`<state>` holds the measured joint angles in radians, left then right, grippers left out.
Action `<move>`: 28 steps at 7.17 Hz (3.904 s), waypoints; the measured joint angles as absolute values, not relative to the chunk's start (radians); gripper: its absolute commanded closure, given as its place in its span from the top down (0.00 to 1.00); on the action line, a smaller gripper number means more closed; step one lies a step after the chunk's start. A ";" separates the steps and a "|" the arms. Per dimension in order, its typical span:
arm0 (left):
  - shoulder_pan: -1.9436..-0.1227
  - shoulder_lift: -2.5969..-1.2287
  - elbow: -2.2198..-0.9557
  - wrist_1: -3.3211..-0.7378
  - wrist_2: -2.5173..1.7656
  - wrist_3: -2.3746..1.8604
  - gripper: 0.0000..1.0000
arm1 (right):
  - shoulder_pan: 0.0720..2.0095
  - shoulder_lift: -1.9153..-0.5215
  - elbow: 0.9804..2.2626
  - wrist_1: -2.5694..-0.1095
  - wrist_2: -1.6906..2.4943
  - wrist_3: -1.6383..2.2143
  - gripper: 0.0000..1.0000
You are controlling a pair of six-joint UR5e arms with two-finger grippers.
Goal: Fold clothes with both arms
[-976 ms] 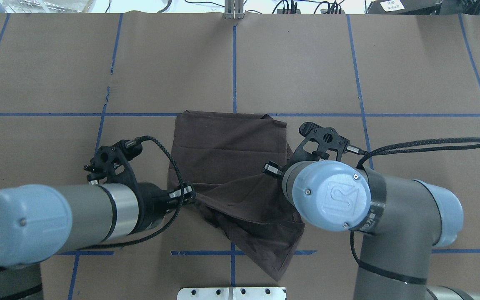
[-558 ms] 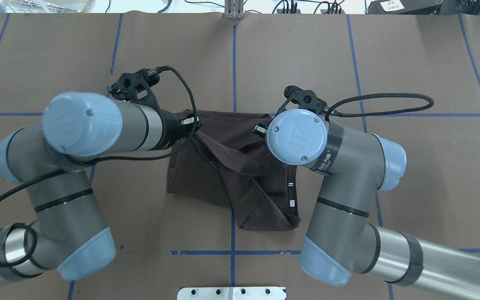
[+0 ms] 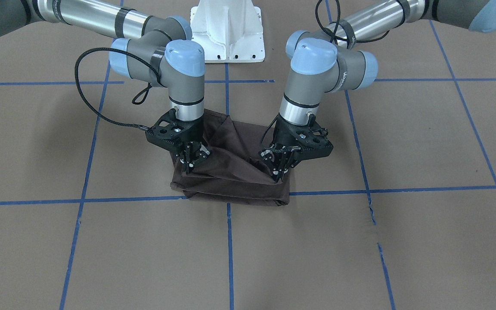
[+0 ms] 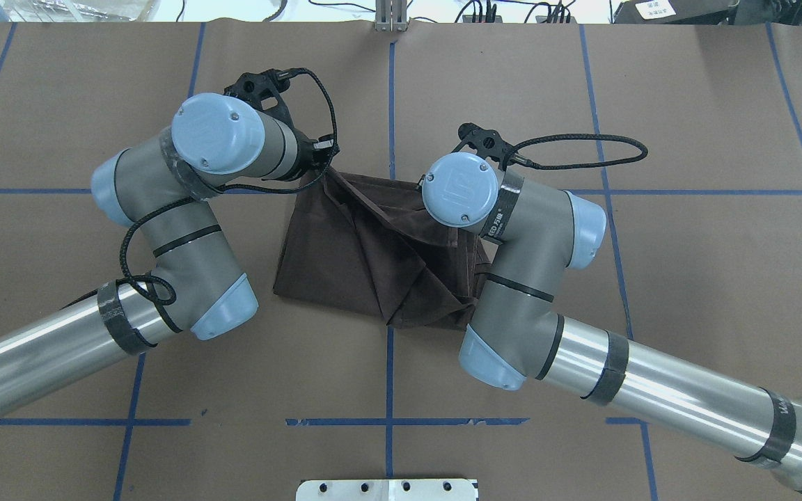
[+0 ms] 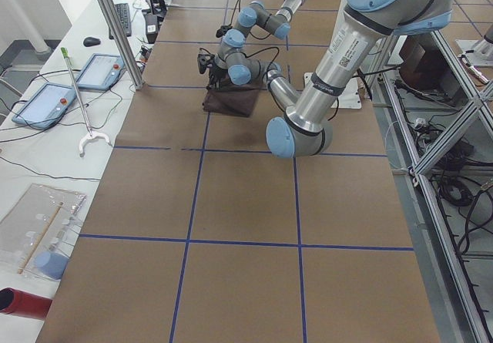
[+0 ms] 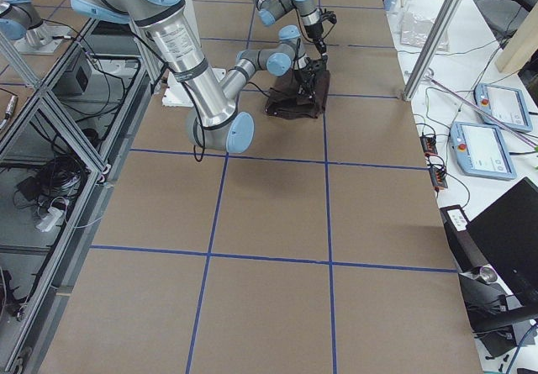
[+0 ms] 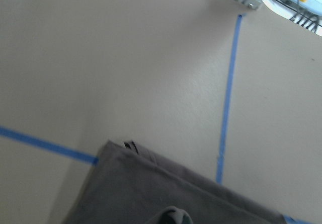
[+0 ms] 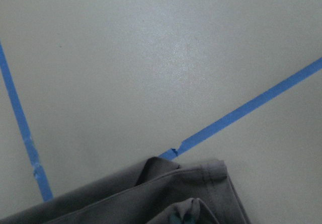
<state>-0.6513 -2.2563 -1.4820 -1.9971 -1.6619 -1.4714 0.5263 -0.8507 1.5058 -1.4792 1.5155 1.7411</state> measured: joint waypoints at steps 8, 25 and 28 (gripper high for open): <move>-0.718 -2.213 -1.407 -2.119 -1.779 -1.126 1.00 | 0.585 -0.818 1.480 -1.460 1.611 1.515 1.00; -0.757 -2.141 -1.505 -2.125 -1.844 -1.033 1.00 | 0.277 -0.699 1.467 -1.685 1.380 1.390 0.11; -0.756 -2.140 -1.505 -2.125 -1.844 -1.034 1.00 | 0.282 -0.702 1.472 -1.686 1.381 1.389 0.00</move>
